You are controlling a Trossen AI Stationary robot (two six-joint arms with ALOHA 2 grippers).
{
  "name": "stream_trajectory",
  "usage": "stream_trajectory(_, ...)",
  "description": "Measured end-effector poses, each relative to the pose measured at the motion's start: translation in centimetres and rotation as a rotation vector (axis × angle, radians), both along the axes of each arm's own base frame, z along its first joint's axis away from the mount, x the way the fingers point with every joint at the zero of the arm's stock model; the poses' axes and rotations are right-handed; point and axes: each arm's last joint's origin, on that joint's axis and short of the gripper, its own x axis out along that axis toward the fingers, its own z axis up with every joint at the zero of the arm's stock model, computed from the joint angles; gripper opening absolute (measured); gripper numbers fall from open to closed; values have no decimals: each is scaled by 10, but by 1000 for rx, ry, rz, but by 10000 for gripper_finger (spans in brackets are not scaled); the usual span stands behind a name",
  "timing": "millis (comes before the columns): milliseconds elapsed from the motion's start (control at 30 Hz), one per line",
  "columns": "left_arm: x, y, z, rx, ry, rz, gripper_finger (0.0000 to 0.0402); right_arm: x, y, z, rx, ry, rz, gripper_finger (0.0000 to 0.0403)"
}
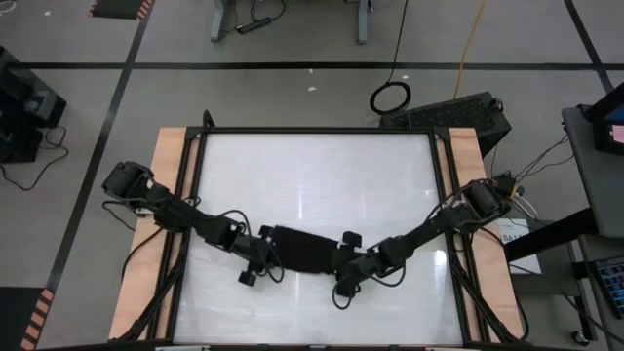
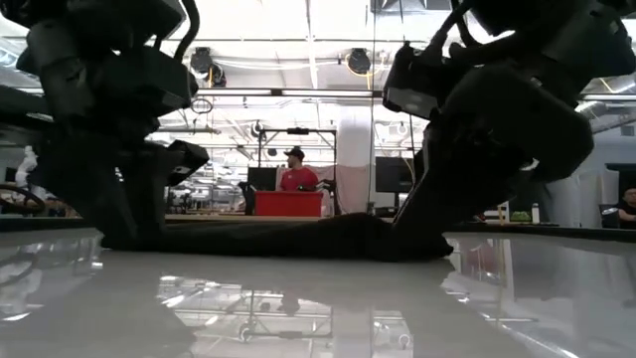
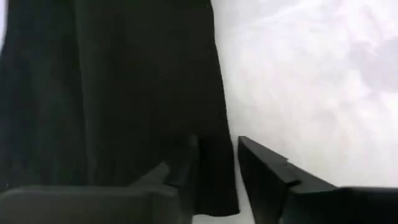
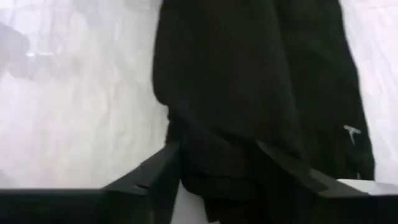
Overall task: Roll napkin
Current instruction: Roll the black napkin
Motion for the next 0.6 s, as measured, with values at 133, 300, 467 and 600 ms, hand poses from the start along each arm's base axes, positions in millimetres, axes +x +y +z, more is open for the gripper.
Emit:
stream_trajectory(133,-1,-3,2,-77,18,-48,60,0,5,0,34,-17,0,129)
stream_trajectory(300,2,-9,8,-251,58,-108,7,-1,11,10,149,-13,114,19)
stream_trajectory(467,11,-12,21,-497,78,-137,8,-1,19,19,320,-10,247,28)
stream_trajectory(600,21,-5,31,-696,85,-106,4,0,24,23,458,-4,316,22)
